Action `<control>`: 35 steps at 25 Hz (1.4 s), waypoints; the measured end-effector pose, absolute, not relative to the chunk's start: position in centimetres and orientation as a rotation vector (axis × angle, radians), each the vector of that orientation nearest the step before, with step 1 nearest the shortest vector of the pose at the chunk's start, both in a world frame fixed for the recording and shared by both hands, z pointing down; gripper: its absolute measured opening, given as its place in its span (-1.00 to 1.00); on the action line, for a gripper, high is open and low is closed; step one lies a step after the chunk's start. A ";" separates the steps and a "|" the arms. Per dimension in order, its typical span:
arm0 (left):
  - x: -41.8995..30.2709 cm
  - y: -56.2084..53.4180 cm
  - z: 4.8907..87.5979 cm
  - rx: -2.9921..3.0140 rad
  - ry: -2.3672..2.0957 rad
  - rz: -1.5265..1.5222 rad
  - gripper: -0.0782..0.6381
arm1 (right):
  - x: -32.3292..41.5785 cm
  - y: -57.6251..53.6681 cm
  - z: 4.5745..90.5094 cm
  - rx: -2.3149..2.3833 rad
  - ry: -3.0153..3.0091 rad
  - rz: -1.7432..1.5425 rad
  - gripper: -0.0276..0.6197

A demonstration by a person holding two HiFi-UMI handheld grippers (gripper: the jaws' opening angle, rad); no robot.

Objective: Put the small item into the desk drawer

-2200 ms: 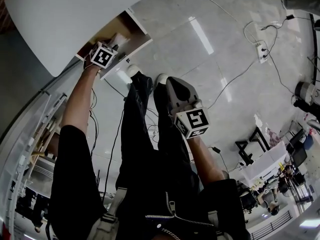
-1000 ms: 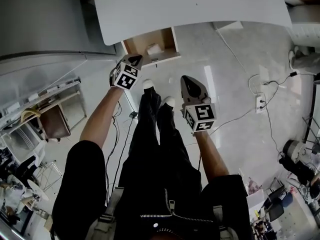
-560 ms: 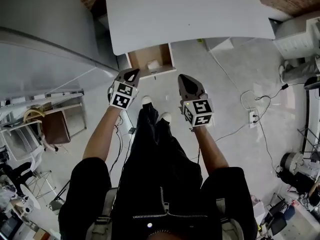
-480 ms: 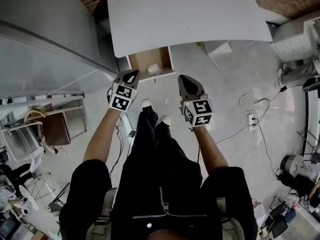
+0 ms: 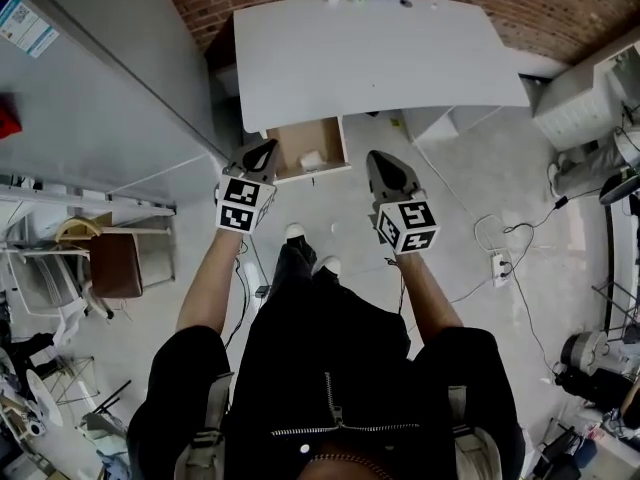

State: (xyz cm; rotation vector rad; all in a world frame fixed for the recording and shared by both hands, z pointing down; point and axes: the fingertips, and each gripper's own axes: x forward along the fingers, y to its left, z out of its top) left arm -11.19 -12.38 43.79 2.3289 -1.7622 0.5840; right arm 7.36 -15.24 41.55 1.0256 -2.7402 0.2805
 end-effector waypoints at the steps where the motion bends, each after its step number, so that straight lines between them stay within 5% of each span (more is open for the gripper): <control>1: -10.9 -12.1 43.0 2.330 -1.784 0.561 -0.72 | 7.6 -15.2 40.9 1.022 -2.751 0.265 -0.91; 35: -9.8 -7.7 40.5 2.308 -1.900 0.385 -0.72 | 8.7 -12.6 38.4 1.025 -2.846 0.180 -0.91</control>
